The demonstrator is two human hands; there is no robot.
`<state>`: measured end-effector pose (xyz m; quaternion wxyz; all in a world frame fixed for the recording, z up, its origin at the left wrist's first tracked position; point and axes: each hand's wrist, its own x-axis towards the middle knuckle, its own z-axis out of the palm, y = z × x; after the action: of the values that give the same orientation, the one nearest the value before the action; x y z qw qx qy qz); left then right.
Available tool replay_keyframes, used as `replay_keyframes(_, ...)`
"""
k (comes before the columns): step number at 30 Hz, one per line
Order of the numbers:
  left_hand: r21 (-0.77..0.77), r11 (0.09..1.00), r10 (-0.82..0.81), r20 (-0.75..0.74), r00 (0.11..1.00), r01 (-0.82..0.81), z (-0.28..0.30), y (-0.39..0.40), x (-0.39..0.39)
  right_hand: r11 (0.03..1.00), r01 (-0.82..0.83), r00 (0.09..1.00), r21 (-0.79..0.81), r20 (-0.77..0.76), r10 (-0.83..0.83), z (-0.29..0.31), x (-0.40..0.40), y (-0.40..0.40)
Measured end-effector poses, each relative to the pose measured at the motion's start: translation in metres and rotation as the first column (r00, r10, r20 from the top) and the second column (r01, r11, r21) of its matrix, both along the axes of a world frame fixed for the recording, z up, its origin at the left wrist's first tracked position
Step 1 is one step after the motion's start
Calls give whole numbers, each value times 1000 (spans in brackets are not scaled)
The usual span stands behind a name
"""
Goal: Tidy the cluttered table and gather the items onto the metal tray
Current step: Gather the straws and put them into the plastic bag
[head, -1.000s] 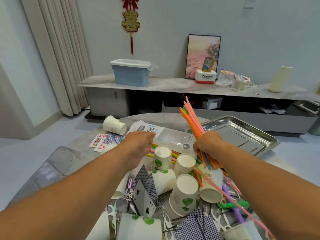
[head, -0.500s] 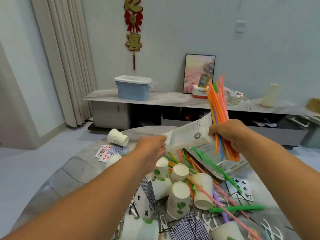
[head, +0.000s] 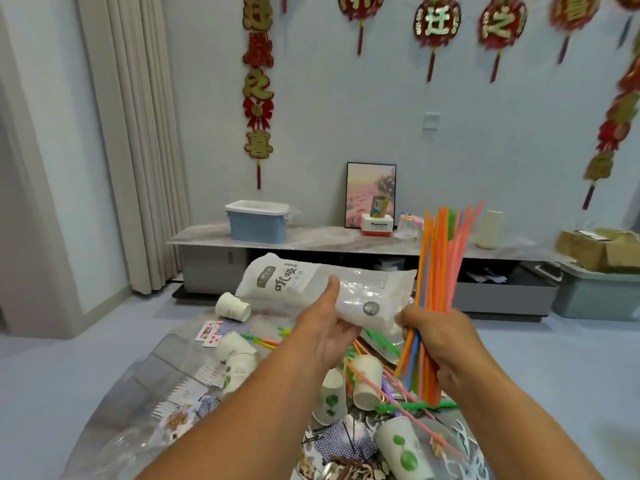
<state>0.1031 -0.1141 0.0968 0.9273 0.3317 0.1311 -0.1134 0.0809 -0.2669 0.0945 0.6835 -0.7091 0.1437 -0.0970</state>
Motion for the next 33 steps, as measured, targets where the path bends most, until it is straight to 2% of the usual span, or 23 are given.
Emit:
replay_keyframes(4,107,982,150,33,988,-153,-7,10,-13,997,-78,993,-12,-87,76,-27,-38,7)
replay_keyframes(8,435,860,238,118,964,-266,-20,36,-35,997,-79,991,8,-111,80,-45,-55,3)
replay_keyframes(11,658,729,61,214,975,-190,-26,63,-53,997,-76,994,3,-77,76,-48,-57,-5)
replay_keyframes(13,730,678,-126,231,965,-86,-28,74,-66,993,-112,993,36,-43,114,-47,-57,-7)
replay_keyframes(15,757,654,-269,208,940,20,-30,79,-76,981,-169,985,93,-10,171,-46,-57,-6)
replay_keyframes(17,756,649,-344,198,918,80,-35,80,-84,968,-221,975,119,16,221,-46,-59,-2)
replay_keyframes(22,776,625,-419,251,873,77,-48,74,-97,954,-286,958,86,49,283,-48,-63,9)
replay_keyframes(25,836,549,-435,288,853,-2,-47,66,-102,947,-321,942,6,105,319,-48,-68,17)
replay_keyframes(27,820,563,-352,350,868,-103,-39,61,-103,917,-398,904,-38,155,399,-45,-74,22)
replay_keyframes(30,771,583,-255,472,844,-255,-18,54,-103,848,-515,822,-125,207,530,-39,-83,28)
replay_keyframes(33,760,563,-212,511,833,-323,-2,53,-98,807,-567,774,-165,227,591,-33,-89,33)
